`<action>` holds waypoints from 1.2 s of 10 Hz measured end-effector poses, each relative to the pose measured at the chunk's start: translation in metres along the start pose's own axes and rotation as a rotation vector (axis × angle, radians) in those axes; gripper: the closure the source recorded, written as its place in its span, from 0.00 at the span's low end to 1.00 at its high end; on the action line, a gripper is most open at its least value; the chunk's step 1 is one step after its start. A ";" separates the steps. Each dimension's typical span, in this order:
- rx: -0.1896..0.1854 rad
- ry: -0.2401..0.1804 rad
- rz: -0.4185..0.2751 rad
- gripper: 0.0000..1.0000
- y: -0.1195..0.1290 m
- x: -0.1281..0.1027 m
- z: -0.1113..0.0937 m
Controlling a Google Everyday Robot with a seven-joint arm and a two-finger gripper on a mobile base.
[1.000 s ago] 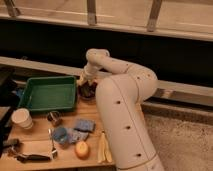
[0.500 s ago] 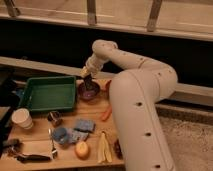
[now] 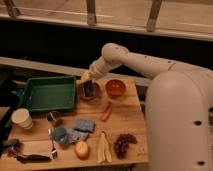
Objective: Place eraser in plastic cup
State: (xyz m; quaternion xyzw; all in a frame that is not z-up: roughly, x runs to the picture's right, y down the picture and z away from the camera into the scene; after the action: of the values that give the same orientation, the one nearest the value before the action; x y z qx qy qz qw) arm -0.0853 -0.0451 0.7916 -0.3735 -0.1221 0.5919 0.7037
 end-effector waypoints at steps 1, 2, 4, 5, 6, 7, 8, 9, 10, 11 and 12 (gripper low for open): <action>-0.036 0.006 -0.035 1.00 0.013 0.008 -0.003; -0.071 0.015 -0.073 1.00 0.026 0.017 -0.006; -0.099 0.018 -0.103 1.00 0.036 0.022 -0.010; -0.099 0.018 -0.103 1.00 0.037 0.022 -0.010; -0.100 0.019 -0.105 1.00 0.038 0.022 -0.009; -0.097 0.023 -0.112 1.00 0.039 0.022 -0.008; -0.092 0.030 -0.124 1.00 0.041 0.022 -0.007; -0.093 0.043 -0.154 1.00 0.055 0.023 0.001; -0.099 0.051 -0.179 1.00 0.070 0.028 0.007; -0.104 0.056 -0.198 1.00 0.082 0.034 0.011; -0.114 0.060 -0.220 1.00 0.097 0.041 0.016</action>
State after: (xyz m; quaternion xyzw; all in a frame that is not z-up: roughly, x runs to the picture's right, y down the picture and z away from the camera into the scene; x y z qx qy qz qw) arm -0.1564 0.0008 0.7264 -0.4149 -0.1746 0.4917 0.7453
